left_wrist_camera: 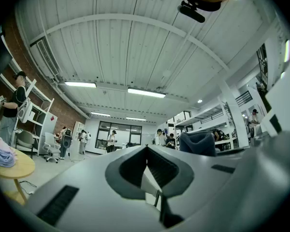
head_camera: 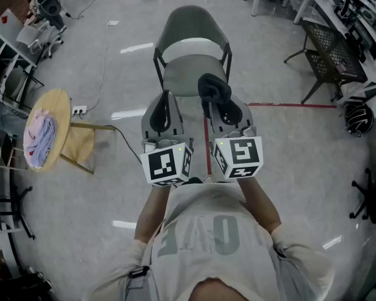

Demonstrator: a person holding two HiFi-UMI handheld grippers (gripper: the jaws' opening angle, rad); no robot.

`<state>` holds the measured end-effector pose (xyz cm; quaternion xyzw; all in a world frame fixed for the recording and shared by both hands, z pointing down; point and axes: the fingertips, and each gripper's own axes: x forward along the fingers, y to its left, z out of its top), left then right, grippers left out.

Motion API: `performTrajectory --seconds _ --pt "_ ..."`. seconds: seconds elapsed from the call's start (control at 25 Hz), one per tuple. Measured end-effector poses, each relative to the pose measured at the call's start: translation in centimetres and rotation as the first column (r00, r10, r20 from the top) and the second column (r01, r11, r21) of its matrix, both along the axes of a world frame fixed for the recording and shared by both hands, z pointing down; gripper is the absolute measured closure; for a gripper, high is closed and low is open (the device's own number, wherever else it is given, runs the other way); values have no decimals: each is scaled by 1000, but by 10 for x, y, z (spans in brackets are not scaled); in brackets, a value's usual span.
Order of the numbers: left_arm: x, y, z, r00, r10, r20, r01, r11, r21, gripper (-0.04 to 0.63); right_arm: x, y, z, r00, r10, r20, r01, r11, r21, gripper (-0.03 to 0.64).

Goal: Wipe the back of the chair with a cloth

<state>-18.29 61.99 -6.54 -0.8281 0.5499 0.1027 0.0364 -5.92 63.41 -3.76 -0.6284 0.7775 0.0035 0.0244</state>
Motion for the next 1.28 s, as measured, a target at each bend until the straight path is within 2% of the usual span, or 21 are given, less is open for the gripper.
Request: performTrajectory --seconds 0.36,0.52,0.88,1.08,1.28 --pt "0 -4 -8 1000 -10 14 9 1000 30 580 0 -2 -4 999 0 -48 1 1000 17 558" --pt "-2 -9 -9 1000 -22 5 22 999 32 580 6 -7 -6 1000 -4 -18 5 1000 25 558" --pt "-13 -24 1 998 -62 12 62 998 -2 580 17 -27 15 1000 -2 11 2 999 -42 558" --pt "-29 -55 20 993 -116 -5 116 992 -54 580 26 -43 42 999 6 42 -2 996 -90 558" --pt "-20 -95 34 994 -113 5 113 992 -65 580 46 -75 68 997 30 72 -20 991 -135 558"
